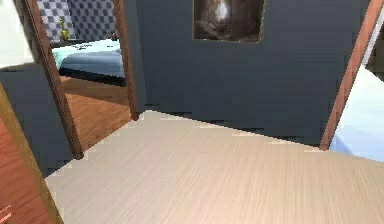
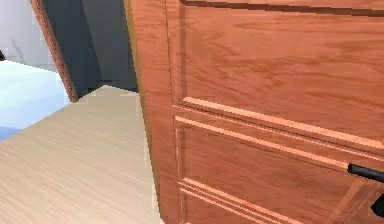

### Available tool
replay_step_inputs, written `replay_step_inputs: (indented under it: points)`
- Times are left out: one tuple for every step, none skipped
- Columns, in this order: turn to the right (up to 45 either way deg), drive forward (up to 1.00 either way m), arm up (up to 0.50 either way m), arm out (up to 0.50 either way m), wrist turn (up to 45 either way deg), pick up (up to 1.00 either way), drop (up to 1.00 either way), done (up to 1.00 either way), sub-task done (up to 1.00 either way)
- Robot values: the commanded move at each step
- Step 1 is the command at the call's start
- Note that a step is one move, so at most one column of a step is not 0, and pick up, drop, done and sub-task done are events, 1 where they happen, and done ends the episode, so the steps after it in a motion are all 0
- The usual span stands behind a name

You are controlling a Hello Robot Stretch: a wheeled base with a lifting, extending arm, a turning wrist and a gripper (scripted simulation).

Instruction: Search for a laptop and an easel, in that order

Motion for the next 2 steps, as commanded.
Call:
replay_step_inputs:
  points:
    - [0.0, 0.65, 0.0, 0.0, 0.0, 0.0, 0.0, 0.0, 0.0]
    - [-27.0, 0.0, 0.0, 0.0, 0.0, 0.0, 0.0, 0.0, 0.0]
